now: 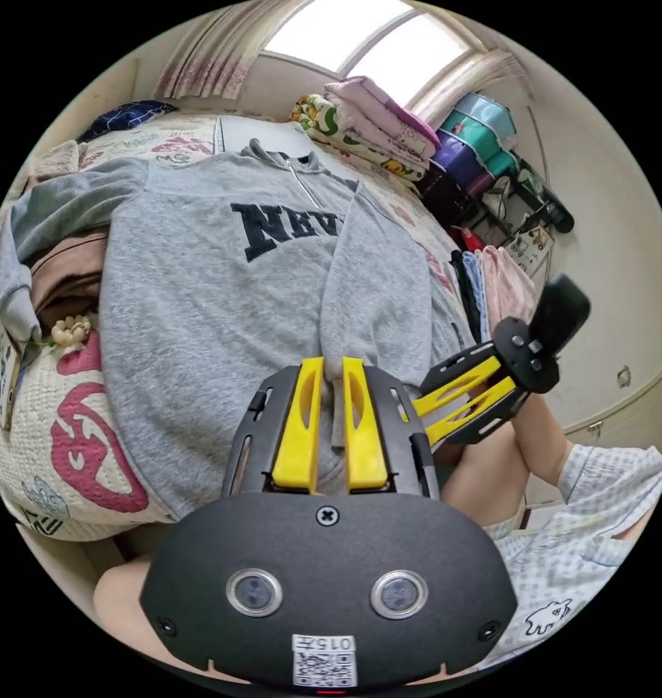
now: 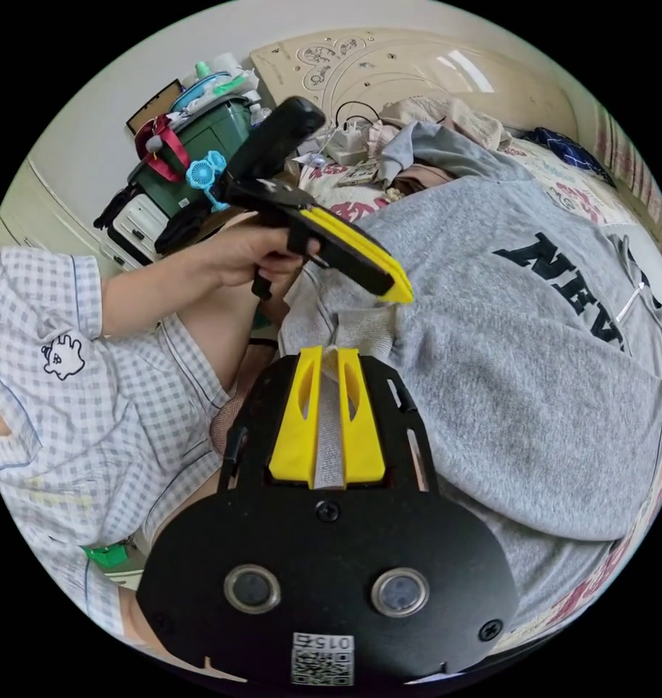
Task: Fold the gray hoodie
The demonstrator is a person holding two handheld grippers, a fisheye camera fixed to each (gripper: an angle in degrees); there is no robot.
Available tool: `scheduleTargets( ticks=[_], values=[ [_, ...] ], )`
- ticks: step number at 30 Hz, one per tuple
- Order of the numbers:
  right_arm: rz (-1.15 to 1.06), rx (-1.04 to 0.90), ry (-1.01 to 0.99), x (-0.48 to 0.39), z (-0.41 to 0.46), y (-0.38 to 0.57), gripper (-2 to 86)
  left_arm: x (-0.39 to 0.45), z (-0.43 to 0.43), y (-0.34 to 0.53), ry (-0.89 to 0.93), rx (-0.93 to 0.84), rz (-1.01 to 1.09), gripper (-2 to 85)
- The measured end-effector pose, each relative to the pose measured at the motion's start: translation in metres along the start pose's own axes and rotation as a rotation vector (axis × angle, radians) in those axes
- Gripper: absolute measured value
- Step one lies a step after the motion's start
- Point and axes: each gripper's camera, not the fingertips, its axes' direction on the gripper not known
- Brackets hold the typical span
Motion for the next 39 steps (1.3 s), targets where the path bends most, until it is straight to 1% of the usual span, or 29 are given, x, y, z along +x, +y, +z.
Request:
scheduleTargets(
  ticks=[1, 3, 5, 8, 12, 14, 15, 17, 19, 21, 22, 23, 24, 25, 26, 27, 29, 30, 32, 33, 35, 36, 38, 39],
  values=[
    [0.008, -0.022, -0.006, 0.002, 0.004, -0.004, 4.8, -0.013, -0.021, 0.008, -0.004, 0.055, -0.026, 5.6],
    [0.015, -0.040, -0.006, 0.005, 0.005, -0.009, 4.6, -0.037, -0.062, 0.022, -0.106, 0.157, -0.087, 6.6],
    [0.006, -0.049, -0.008, 0.004, 0.001, -0.014, 4.4, -0.077, -0.113, 0.041, -0.306, 0.267, -0.208, 8.4],
    [-0.002, -0.055, 0.000, 0.002, -0.005, -0.020, 4.1, -0.127, -0.146, 0.045, -0.424, 0.285, -0.290, 9.6],
    [-0.001, -0.059, -0.004, 0.002, -0.016, -0.028, 4.0, -0.169, -0.150, 0.025, -0.517, 0.247, -0.348, 14.4],
    [0.014, -0.060, -0.026, 0.005, -0.025, -0.034, 3.9, -0.194, -0.142, 0.012, -0.568, 0.240, -0.431, 15.5],
    [0.016, -0.061, -0.031, 0.005, -0.028, -0.035, 3.9, -0.200, -0.139, 0.009, -0.583, 0.233, -0.444, 15.1],
    [0.016, -0.070, -0.042, 0.006, -0.039, -0.041, 3.9, -0.221, -0.126, 0.004, -0.605, 0.209, -0.484, 9.2],
    [0.010, -0.077, -0.042, 0.005, -0.049, -0.046, 3.9, -0.225, -0.127, 0.010, -0.642, 0.233, -0.500, 5.5],
    [0.015, -0.078, -0.043, 0.005, -0.059, -0.050, 3.9, -0.216, -0.140, 0.019, -0.591, 0.312, -0.411, 4.1],
    [0.027, -0.079, -0.048, 0.005, -0.067, -0.053, 3.9, -0.206, -0.153, 0.027, -0.541, 0.373, -0.334, 3.6],
    [0.036, -0.081, -0.053, 0.005, -0.076, -0.056, 3.9, -0.197, -0.168, 0.032, -0.465, 0.435, -0.276, 3.2],
    [0.038, -0.080, -0.055, 0.006, -0.080, -0.057, 3.9, -0.193, -0.177, 0.034, -0.424, 0.466, -0.256, 3.0],
    [0.036, -0.076, -0.059, 0.005, -0.090, -0.059, 4.0, -0.185, -0.194, 0.034, -0.342, 0.519, -0.228, 2.8],
    [0.028, -0.067, -0.067, 0.005, -0.102, -0.060, 4.2, -0.175, -0.208, 0.028, -0.261, 0.548, -0.197, 2.7],
    [0.020, -0.059, -0.074, 0.004, -0.109, -0.061, 4.3, -0.168, -0.214, 0.024, -0.223, 0.553, -0.175, 2.7],
    [-0.018, 0.044, -0.141, 0.005, -0.152, -0.059, 5.5, -0.132, -0.220, 0.001, -0.093, 0.515, -0.054, 2.7],
    [-0.025, 0.090, -0.166, 0.006, -0.166, -0.057, 6.3, -0.122, -0.218, -0.004, -0.071, 0.499, -0.019, 2.8],
    [-0.004, 0.300, -0.219, 0.016, -0.223, -0.045, 9.4, -0.085, -0.192, -0.019, 0.009, 0.419, 0.078, 3.0],
    [0.015, 0.354, -0.221, 0.020, -0.236, -0.041, 10.2, -0.078, -0.182, -0.021, 0.033, 0.401, 0.091, 3.1],
    [0.123, 0.533, -0.231, 0.040, -0.277, -0.026, 12.3, -0.060, -0.131, -0.021, 0.120, 0.333, 0.102, 3.4],
    [0.154, 0.564, -0.231, 0.045, -0.285, -0.023, 13.0, -0.057, -0.116, -0.020, 0.135, 0.316, 0.098, 3.4],
    [0.261, 0.649, -0.225, 0.062, -0.309, -0.014, 16.4, -0.050, -0.053, -0.010, 0.169, 0.260, 0.046, 3.5],
    [0.289, 0.656, -0.220, 0.067, -0.313, -0.013, 16.9, -0.049, -0.038, -0.007, 0.184, 0.248, 0.030, 3.6]
  ],
)
